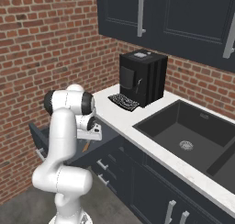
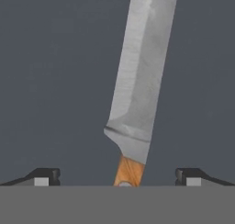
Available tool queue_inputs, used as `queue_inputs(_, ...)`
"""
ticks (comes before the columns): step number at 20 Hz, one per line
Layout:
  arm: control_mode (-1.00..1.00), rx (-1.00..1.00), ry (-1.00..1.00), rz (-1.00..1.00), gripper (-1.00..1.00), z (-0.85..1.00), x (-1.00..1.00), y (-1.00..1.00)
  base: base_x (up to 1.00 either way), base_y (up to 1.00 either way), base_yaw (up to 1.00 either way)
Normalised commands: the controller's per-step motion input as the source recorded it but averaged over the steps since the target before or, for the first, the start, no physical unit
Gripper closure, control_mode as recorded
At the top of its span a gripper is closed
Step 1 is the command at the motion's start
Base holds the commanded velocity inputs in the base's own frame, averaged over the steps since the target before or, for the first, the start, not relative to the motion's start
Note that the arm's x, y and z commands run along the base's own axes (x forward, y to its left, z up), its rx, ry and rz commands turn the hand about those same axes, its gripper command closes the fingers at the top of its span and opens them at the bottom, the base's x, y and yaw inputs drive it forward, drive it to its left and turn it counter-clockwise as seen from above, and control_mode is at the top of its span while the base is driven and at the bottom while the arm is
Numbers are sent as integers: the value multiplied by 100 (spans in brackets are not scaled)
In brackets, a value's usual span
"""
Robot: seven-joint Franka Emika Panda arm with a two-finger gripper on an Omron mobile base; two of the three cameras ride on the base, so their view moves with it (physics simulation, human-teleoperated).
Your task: Pick up the knife from the drawer and place it on the cutting board. Then place the meat from the plate to the cutting board.
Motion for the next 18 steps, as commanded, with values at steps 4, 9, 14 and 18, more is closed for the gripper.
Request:
queue_inputs(4,-100,0,0,3,-100,-16,0,0,0,0,0)
queue_inputs(9,-100,0,0,8,-100,-21,0,0,0,0,0)
queue_inputs(14,-100,0,0,10,-100,-26,0,0,0,0,0)
queue_inputs(18,-100,0,0,11,-100,-31,-1,1,0,0,0)
